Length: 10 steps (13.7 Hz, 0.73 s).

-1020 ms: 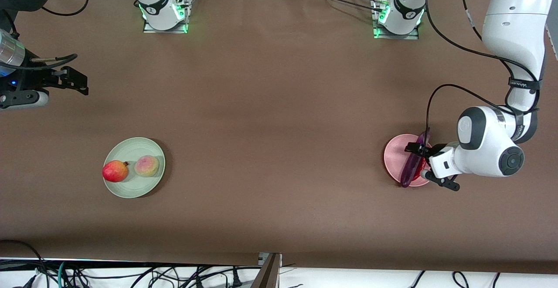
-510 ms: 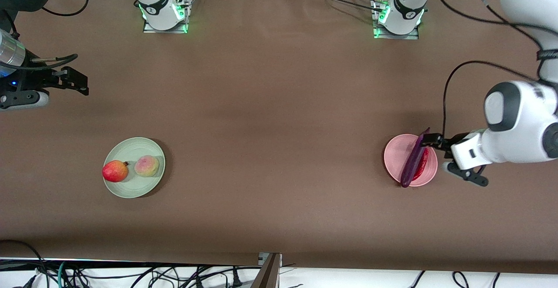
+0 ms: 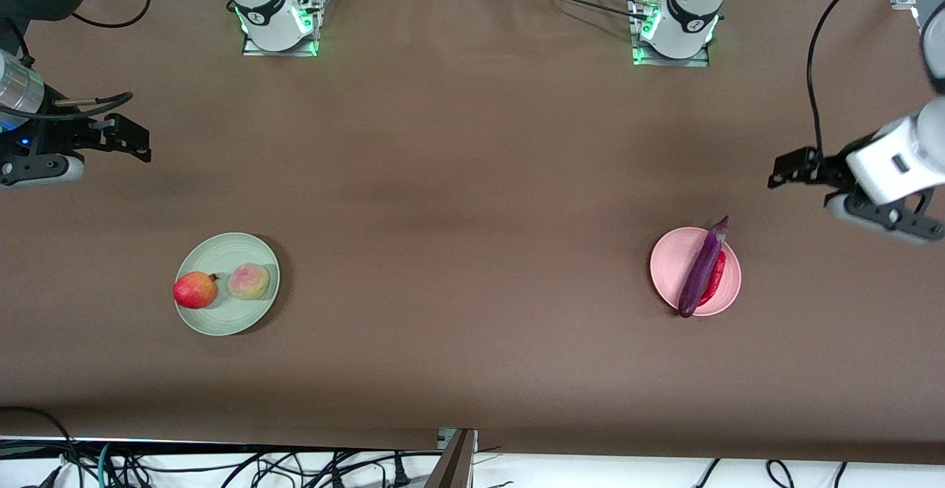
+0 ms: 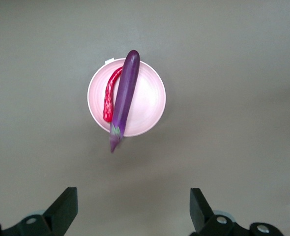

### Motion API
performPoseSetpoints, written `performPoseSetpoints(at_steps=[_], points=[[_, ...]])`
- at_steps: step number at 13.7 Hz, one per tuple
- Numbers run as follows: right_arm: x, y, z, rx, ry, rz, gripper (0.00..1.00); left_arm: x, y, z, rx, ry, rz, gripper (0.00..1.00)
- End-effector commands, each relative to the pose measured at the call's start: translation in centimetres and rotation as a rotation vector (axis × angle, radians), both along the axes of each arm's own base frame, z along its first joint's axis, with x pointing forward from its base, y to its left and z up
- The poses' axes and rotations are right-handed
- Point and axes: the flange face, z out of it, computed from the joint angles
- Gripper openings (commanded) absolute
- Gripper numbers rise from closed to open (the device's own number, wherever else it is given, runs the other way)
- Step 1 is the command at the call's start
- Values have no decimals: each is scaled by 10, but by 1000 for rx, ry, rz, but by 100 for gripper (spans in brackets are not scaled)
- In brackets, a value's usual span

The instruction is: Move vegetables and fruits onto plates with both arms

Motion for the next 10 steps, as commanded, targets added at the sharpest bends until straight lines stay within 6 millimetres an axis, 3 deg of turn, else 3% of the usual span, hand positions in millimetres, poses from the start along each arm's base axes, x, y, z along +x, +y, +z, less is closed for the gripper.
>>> performPoseSetpoints(at_steps=[1,5,7,8,10], points=[[2,0,5,0,-7,8,100,-21,-5,31,42,-21,47,100],[3,0,3,0,-4,6,100,-45,-14,63,80,-45,125,100],[3,0,3,0,-3,8,100,-56,-67,63,182,-6,184,100],[3,0,3,0,-4,6,100,-56,-74,68,209,-19,215,100],[3,0,3,0,-4,6,100,-48,-57,73,197,-31,208,100]])
